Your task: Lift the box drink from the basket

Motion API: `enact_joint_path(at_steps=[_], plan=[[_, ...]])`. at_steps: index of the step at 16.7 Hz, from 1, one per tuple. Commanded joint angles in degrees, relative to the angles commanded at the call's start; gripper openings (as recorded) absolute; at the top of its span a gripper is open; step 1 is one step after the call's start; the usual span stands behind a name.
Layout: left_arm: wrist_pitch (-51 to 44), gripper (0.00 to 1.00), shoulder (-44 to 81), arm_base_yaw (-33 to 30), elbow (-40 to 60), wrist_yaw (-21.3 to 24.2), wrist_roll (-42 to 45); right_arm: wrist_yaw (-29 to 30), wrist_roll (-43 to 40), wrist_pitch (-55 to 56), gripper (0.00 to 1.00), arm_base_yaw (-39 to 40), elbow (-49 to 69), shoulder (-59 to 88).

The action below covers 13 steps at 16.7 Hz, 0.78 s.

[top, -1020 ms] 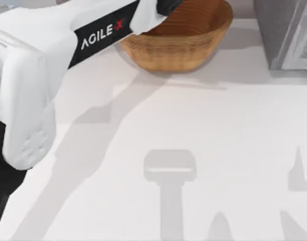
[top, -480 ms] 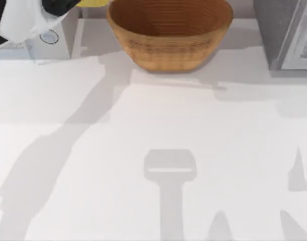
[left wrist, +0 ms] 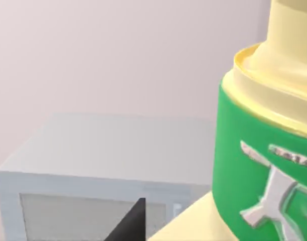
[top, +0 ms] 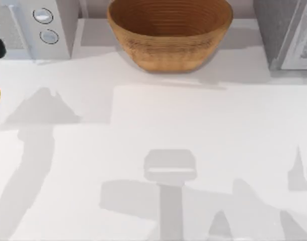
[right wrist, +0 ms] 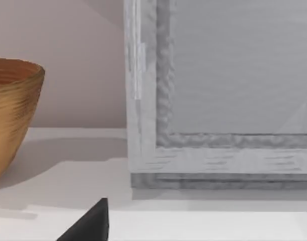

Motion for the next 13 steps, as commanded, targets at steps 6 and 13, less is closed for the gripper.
enact_joint_path(at_steps=[6,13], plan=[[-4.4,0.00,-31.6,10.8,-28.0,14.4,-0.4,0.0,0.0,0.0,1.00,0.0,0.0,0.0],[-6.3,0.00,-42.1,15.6,-36.8,21.6,-0.7,0.0,0.0,0.0,1.00,0.0,0.0,0.0]])
